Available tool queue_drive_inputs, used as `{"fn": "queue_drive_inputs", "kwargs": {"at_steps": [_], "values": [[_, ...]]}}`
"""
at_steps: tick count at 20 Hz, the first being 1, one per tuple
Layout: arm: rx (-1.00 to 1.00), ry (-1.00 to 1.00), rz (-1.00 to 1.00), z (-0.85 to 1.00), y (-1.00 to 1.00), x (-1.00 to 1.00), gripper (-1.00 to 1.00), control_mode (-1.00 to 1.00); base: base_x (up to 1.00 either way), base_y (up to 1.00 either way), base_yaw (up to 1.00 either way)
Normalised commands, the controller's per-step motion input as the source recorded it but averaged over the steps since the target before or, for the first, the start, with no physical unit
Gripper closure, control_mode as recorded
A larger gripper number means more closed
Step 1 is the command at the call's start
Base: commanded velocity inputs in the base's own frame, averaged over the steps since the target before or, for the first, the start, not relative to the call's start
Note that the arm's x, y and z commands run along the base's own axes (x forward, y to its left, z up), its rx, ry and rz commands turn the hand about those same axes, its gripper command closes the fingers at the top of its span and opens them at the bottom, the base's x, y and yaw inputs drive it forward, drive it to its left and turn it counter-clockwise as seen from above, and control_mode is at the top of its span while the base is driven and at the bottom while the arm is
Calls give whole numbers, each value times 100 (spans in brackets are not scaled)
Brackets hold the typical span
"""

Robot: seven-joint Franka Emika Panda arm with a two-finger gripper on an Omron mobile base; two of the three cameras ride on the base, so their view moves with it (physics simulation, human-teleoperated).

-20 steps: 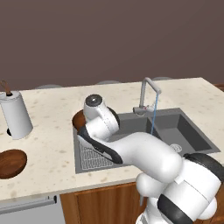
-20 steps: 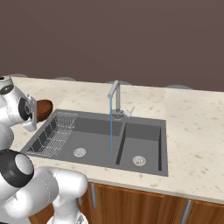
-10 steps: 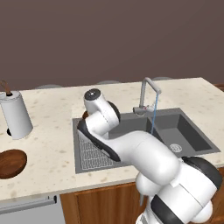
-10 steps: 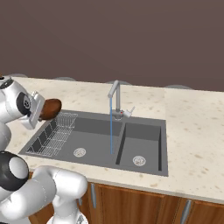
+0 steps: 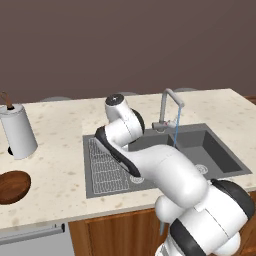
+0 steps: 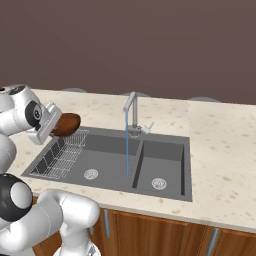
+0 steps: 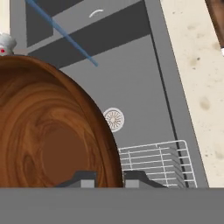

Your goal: Rinse each bowl for a few seconds and place them down in the sink or on the counter.

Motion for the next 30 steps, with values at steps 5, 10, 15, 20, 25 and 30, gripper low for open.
{"fn": "queue_drive_inputs", "kwargs": {"at_steps": [5, 10, 15, 20, 25, 30], "values": [[1, -4, -13, -1, -36, 0, 100, -100, 0, 0, 0], [0, -6, -12, -3, -34, 0, 100, -100, 0, 0, 0], [0, -2, -11, -6, -32, 0, 100, -100, 0, 0, 0], [4, 5, -12, -1, -37, 7, 100, -100, 0, 0, 0], [5, 8, -12, 0, -36, 11, 100, -100, 0, 0, 0], [3, 5, -12, 0, -32, 13, 100, -100, 0, 0, 0]]}}
